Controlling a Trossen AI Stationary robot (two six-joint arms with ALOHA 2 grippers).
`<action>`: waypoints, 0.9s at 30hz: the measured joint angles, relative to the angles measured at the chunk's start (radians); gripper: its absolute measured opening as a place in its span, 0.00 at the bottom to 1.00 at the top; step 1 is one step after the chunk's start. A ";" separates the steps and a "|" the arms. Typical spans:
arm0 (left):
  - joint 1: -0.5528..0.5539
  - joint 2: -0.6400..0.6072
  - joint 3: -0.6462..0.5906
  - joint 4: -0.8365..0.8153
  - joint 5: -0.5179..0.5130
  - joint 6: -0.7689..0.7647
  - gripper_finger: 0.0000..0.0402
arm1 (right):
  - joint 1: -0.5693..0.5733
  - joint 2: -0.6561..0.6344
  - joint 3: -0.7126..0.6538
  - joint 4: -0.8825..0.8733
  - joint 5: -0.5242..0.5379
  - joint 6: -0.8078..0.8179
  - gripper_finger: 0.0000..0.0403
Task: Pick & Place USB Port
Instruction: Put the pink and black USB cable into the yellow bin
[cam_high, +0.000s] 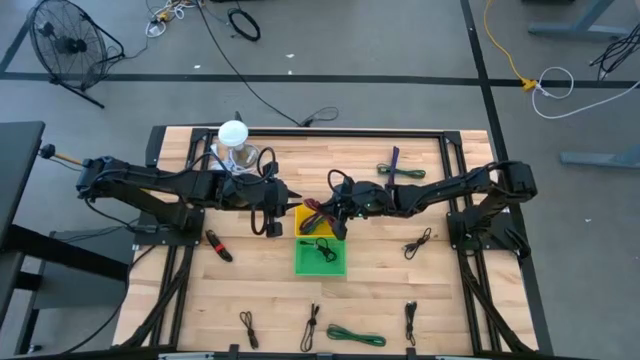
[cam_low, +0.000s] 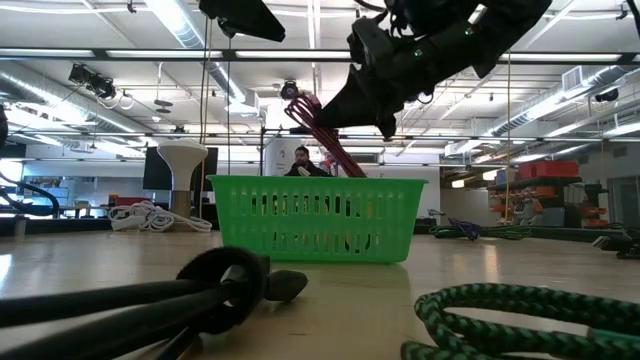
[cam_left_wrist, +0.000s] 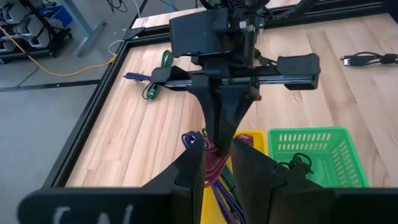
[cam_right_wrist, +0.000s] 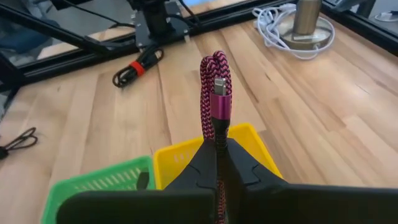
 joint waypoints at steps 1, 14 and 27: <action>0.000 0.000 0.000 0.000 0.000 0.000 0.21 | 0.000 0.000 0.000 0.000 -0.001 0.000 0.00; 0.000 0.001 0.000 -0.016 0.000 -0.006 0.21 | 0.003 0.002 0.000 -0.050 -0.002 0.017 0.00; 0.000 0.001 0.000 -0.021 0.000 -0.007 0.21 | 0.003 0.002 0.000 -0.053 -0.001 0.014 0.15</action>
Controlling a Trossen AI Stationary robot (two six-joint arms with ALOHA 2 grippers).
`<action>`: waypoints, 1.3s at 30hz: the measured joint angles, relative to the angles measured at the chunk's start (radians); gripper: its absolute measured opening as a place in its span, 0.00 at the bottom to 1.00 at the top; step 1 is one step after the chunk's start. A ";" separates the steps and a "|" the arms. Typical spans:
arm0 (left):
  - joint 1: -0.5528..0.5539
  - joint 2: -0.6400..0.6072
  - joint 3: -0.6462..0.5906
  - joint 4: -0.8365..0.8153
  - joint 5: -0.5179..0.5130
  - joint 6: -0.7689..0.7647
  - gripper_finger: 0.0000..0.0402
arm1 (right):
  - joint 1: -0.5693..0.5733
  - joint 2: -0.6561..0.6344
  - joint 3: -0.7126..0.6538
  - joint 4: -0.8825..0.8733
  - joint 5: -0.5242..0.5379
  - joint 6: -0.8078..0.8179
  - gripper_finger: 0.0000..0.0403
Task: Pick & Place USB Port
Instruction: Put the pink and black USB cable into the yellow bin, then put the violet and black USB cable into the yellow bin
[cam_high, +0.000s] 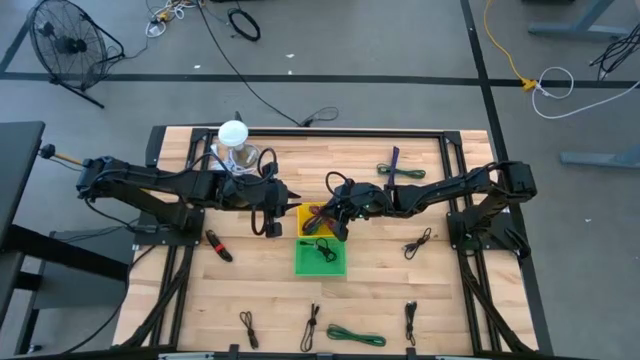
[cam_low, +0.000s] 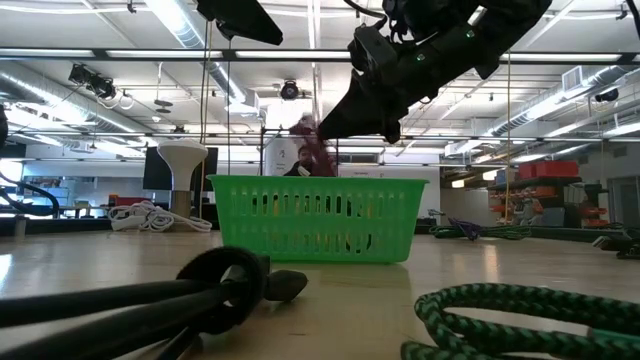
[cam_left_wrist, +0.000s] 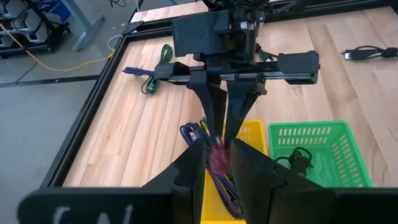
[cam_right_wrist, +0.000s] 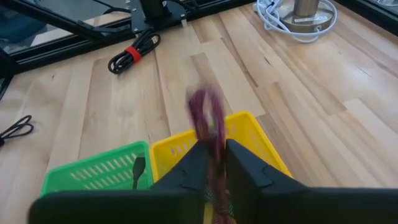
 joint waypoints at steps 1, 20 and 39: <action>0.000 0.000 0.000 0.000 0.000 0.000 0.21 | 0.000 0.000 0.000 0.000 0.000 0.000 0.17; 0.000 0.000 0.000 -0.003 0.000 -0.001 0.21 | -0.022 0.000 0.000 -0.002 0.034 -0.080 0.20; 0.000 0.000 0.000 -0.106 0.001 -0.052 0.21 | -0.322 -0.085 0.000 -0.584 0.244 0.046 0.20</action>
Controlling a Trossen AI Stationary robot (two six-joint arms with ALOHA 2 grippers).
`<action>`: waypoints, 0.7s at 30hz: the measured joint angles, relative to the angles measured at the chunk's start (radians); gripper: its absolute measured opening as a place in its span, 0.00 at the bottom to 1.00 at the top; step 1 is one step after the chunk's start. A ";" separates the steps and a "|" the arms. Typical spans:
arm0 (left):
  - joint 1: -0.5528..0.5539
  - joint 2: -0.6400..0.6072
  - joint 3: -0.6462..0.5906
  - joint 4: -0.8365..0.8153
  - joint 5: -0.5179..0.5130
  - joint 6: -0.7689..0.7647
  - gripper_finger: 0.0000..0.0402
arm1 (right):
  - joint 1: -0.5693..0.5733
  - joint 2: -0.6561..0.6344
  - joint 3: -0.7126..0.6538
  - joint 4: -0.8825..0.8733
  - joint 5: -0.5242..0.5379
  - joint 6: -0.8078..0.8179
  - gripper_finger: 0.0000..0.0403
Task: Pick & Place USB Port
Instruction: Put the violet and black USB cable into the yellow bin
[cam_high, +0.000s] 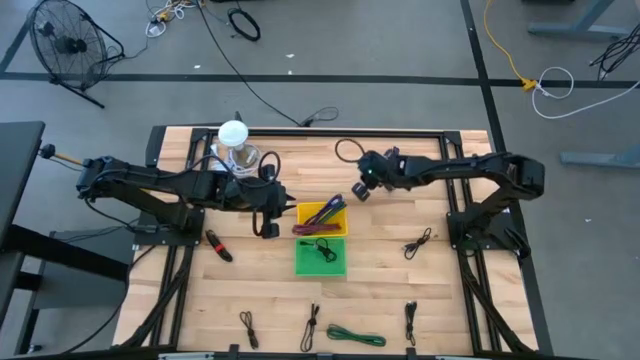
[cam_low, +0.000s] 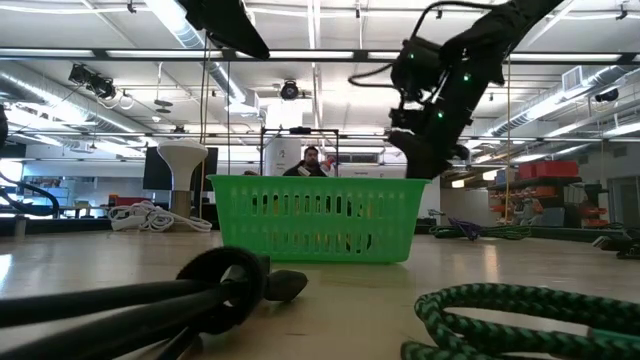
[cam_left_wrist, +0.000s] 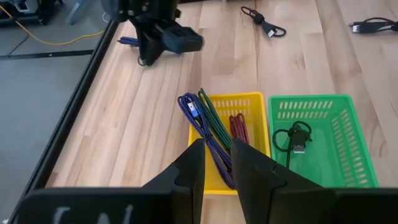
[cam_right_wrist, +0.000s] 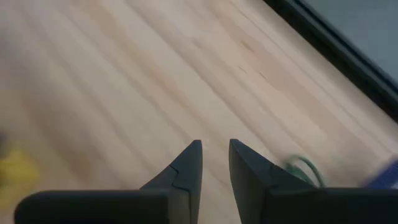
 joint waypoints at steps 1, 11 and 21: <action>0.000 0.000 0.000 0.000 0.000 0.000 0.21 | -0.017 0.000 0.000 -0.018 0.000 0.012 0.20; 0.000 0.000 0.000 0.000 0.000 0.000 0.21 | -0.160 0.000 0.000 -0.111 -0.010 0.096 0.23; 0.000 0.000 0.000 0.000 0.000 -0.001 0.21 | -0.223 0.000 0.000 -0.228 0.001 0.178 0.44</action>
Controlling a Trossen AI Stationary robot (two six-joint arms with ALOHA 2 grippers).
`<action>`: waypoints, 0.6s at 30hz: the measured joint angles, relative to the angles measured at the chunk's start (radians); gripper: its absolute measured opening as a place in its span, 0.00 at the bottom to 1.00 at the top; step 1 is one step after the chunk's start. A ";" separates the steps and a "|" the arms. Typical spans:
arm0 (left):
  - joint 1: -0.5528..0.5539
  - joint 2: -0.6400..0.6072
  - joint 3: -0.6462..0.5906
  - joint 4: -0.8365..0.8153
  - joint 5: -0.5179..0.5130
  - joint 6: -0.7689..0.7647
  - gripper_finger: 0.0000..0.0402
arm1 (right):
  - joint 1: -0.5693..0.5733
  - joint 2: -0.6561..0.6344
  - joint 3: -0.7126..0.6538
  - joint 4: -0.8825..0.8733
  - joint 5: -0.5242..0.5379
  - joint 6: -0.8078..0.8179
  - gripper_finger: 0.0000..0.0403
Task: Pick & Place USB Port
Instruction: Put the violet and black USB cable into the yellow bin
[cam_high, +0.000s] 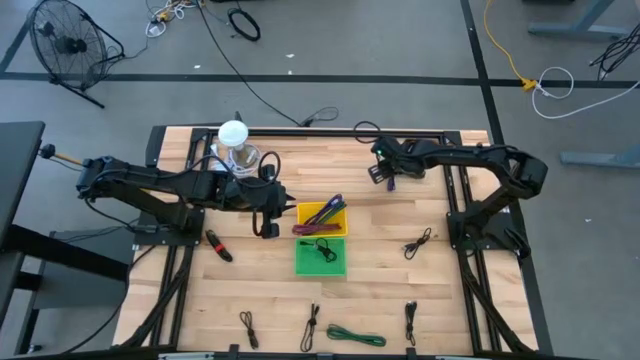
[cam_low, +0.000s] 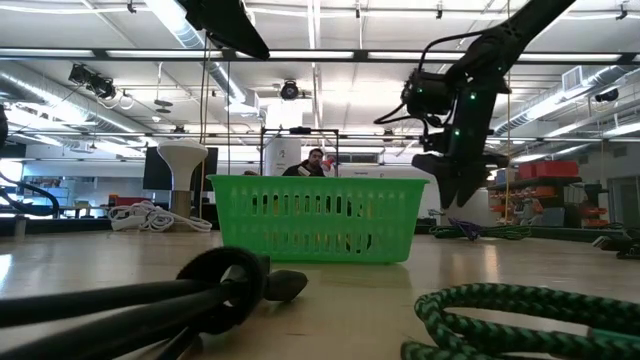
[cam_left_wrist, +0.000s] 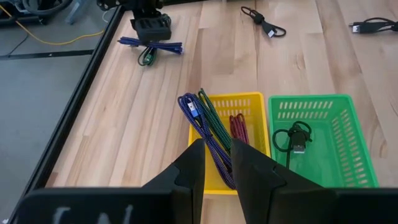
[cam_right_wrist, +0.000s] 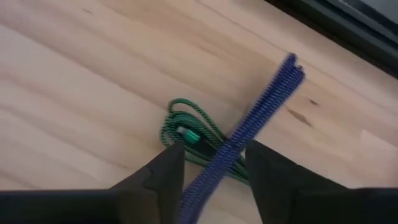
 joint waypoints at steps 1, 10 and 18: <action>0.000 0.000 0.000 0.000 0.000 0.000 0.21 | -0.004 0.000 0.000 -0.008 -0.001 0.013 0.46; 0.000 0.000 0.000 0.000 0.006 -0.001 0.21 | 0.000 0.000 -0.014 0.017 0.025 0.102 0.54; 0.000 0.000 0.000 0.000 0.033 -0.001 0.21 | -0.020 0.000 -0.150 0.149 0.017 0.091 0.50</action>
